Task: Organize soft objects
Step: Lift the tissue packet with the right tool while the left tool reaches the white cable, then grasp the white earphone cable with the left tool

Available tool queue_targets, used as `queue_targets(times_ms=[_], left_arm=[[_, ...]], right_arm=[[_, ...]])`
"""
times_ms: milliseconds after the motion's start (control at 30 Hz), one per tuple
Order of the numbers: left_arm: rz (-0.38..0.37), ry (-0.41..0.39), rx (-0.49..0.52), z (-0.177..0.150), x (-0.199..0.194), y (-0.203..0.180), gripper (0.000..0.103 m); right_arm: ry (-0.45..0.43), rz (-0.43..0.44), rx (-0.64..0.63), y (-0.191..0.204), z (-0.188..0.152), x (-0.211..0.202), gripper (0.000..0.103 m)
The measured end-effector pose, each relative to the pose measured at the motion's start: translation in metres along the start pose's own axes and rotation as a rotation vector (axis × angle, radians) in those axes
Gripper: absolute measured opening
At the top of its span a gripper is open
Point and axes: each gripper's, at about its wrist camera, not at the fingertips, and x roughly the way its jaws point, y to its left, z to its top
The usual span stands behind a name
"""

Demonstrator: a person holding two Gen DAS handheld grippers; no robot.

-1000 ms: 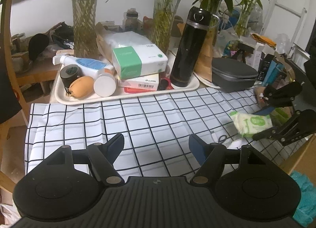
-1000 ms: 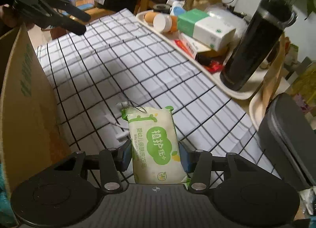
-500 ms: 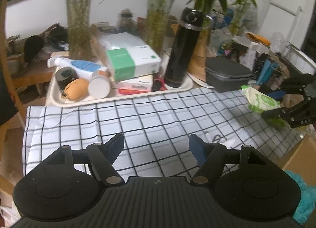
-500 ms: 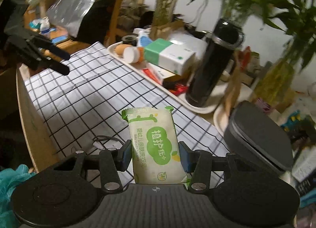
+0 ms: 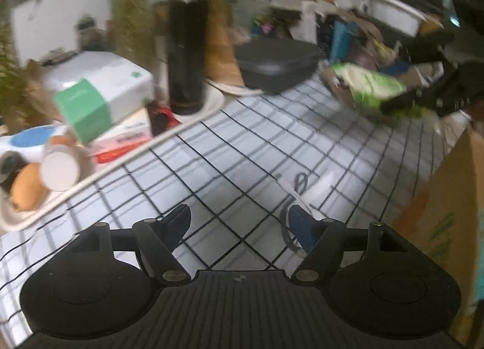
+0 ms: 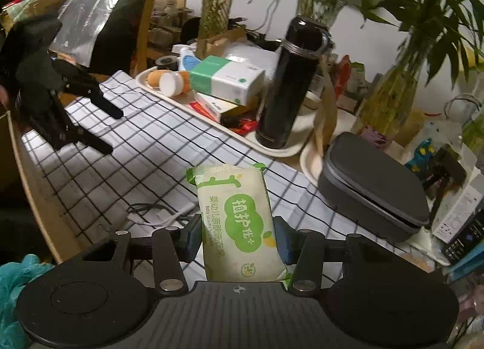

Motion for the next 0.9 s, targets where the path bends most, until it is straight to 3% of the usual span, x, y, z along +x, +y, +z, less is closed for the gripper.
queue_targets(times_ms=[133, 200, 367, 500, 767, 833, 900], left_arm=[[-0.078, 0.005, 0.053, -0.001, 0.019, 0.003, 0.068], [-0.108, 0.015, 0.082, 0.000, 0.028, 0.003, 0.059], [-0.163, 0.044, 0.167, -0.001, 0.047, -0.005, 0.052], [-0.200, 0.083, 0.225, -0.007, 0.061, -0.012, 0.036], [-0.209, 0.067, 0.266, -0.011, 0.071, -0.017, 0.032], [-0.186, 0.056, 0.303, -0.013, 0.071, -0.022, 0.024], [-0.167, 0.048, 0.351, -0.015, 0.070, -0.027, 0.007]], right_arm=[[0.017, -0.012, 0.010, -0.007, -0.004, 0.004, 0.052], [0.021, -0.021, 0.005, -0.009, -0.006, 0.006, 0.052], [0.025, -0.020, -0.003, -0.011, -0.006, 0.009, 0.052], [0.036, -0.019, -0.016, -0.012, -0.005, 0.014, 0.052], [0.038, -0.018, -0.045, -0.006, 0.000, 0.017, 0.052], [0.043, -0.018, -0.050, -0.005, 0.001, 0.019, 0.052], [0.044, -0.015, -0.051, -0.005, 0.000, 0.019, 0.052]])
